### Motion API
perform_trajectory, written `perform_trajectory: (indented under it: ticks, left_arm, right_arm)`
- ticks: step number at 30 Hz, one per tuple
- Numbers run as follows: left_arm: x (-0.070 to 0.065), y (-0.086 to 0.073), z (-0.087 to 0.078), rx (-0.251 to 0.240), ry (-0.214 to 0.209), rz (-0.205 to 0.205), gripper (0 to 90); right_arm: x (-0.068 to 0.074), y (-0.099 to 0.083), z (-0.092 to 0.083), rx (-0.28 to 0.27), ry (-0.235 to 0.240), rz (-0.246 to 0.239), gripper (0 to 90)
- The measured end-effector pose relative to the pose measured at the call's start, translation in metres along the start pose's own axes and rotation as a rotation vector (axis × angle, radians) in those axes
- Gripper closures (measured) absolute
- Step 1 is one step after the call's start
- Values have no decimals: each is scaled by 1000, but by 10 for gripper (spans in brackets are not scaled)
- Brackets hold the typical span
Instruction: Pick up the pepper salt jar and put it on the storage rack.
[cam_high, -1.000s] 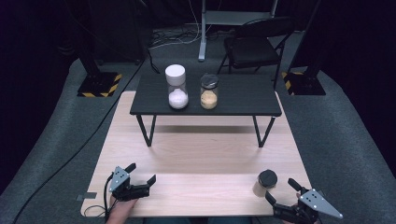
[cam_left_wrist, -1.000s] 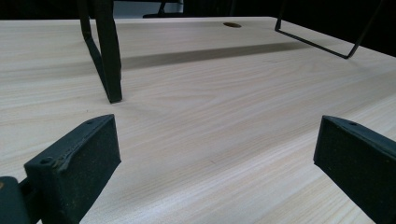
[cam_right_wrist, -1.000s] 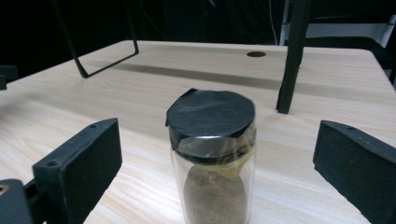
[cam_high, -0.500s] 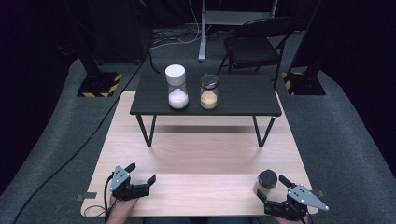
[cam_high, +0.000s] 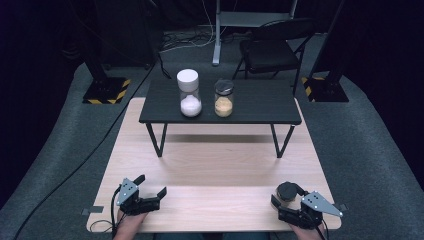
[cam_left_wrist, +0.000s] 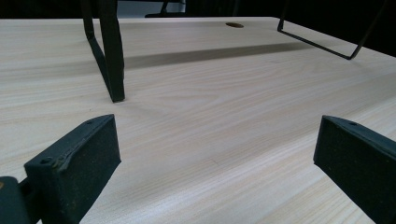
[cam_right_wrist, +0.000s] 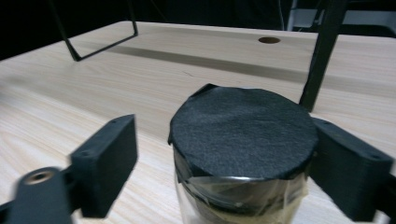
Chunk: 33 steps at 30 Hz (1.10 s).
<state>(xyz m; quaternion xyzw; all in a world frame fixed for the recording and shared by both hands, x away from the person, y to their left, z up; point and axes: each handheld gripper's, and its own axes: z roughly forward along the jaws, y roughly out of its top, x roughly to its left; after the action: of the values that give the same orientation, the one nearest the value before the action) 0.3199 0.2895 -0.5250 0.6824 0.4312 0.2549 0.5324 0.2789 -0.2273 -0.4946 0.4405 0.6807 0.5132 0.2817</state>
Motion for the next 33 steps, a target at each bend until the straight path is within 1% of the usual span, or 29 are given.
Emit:
perform_trajectory:
  ticks: [1,2,3,9,14,16,20,22,25,33]
  left_arm:
    - [0,0,0,0,0,1,1]
    - [0,0,0,1,0,2,1]
    - [0,0,0,2,0,2,1]
    - [0,0,0,3,-1,3,1]
    - [0,0,0,3,-1,2,1]
    - [0,0,0,1,-2,3,1]
    - [-1,0,0,1,-3,6,1]
    - [-1,0,0,1,-4,6,1]
    - [-1,0,0,1,-4,7,1]
    - [-1,0,0,1,-6,6,1]
  right_arm:
    - [0,0,0,4,-20,1,241]
    - [-1,0,0,0,-43,4,322]
    - [-2,-1,-1,-5,-50,10,323]
    - [0,2,-1,7,-64,-8,334]
    - [3,7,-1,8,-52,-3,344]
    - [5,12,-1,0,-49,-10,345]
    - [9,23,-3,-12,-34,-7,345]
    - [11,30,-3,-14,-31,-21,345]
    - [12,41,-5,-27,-19,-25,345]
    - [13,82,-7,-59,-11,-48,346]
